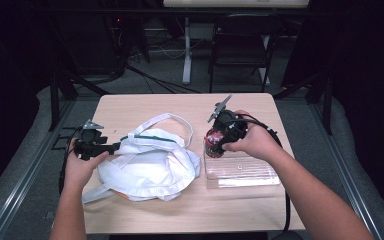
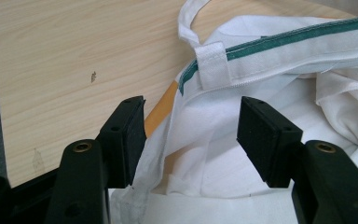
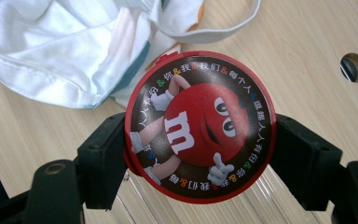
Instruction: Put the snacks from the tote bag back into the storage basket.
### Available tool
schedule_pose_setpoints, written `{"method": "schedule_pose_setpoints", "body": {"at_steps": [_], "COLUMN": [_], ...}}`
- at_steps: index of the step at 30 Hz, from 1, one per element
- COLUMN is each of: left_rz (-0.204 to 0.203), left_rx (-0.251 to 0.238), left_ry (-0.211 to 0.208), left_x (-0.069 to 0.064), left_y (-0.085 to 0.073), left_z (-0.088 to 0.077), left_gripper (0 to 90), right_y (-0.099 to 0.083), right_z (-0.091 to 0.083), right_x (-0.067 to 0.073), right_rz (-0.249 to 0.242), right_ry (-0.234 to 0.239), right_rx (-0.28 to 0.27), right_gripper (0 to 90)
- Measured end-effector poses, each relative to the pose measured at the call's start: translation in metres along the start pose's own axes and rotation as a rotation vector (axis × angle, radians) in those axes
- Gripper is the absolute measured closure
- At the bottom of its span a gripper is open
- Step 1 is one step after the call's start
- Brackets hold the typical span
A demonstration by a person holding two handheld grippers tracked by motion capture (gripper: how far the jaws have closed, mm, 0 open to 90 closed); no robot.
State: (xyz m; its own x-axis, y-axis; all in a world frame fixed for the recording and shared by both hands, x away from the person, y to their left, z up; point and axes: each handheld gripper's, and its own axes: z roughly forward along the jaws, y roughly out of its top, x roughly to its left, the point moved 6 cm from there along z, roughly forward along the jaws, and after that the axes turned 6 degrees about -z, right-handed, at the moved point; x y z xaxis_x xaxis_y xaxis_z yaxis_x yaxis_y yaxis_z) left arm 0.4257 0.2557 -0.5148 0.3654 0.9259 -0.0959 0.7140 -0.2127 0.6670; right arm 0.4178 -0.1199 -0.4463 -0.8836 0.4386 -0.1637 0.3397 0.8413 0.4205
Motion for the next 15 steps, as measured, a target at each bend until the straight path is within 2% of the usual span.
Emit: {"method": "schedule_pose_setpoints", "body": {"at_steps": [12,15], "left_rz": [-0.001,-0.002], "left_rx": [-0.001,-0.002], "left_ry": [0.002,0.003], "left_x": [0.001,0.001], "left_y": [0.0,0.0], "left_z": [0.0,0.0], "left_gripper": [42.0,42.0], "right_y": [-0.015,-0.018], "right_z": [0.004,0.007], "right_x": [-0.006,-0.006], "right_rz": [0.022,0.028], "right_ry": [-0.021,-0.014], "right_rx": [-0.002,-0.004], "right_gripper": [25.0,25.1]}}
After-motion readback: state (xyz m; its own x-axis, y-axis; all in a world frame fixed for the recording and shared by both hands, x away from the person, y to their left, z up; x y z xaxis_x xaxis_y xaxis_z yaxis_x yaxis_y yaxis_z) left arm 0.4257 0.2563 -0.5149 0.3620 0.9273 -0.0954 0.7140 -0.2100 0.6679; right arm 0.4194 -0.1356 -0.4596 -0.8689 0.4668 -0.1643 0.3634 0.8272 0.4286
